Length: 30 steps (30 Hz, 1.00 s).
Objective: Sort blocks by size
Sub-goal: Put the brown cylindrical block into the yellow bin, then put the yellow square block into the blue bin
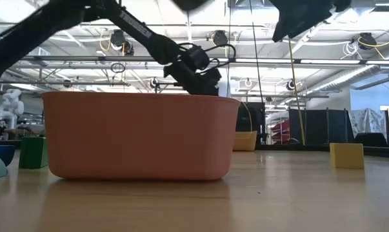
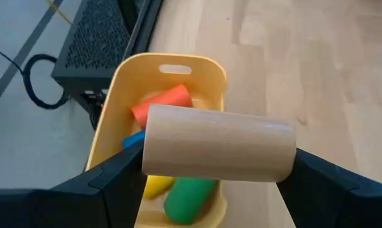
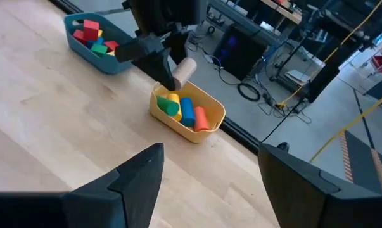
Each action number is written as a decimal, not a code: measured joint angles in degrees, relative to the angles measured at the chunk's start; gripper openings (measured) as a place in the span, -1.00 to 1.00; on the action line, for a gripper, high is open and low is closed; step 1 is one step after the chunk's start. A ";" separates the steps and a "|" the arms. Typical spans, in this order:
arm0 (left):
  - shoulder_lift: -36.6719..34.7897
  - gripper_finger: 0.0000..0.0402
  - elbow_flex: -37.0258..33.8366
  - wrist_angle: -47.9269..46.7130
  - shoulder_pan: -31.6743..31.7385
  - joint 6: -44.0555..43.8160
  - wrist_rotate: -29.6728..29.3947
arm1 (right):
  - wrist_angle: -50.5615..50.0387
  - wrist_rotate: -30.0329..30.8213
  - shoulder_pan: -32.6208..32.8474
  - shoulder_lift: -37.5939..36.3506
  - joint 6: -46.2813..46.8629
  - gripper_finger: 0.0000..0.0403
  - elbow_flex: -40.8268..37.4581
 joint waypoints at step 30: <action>8.79 0.92 10.11 -4.88 2.23 -8.39 -3.17 | 1.36 -2.90 0.02 -1.08 3.27 0.20 -3.55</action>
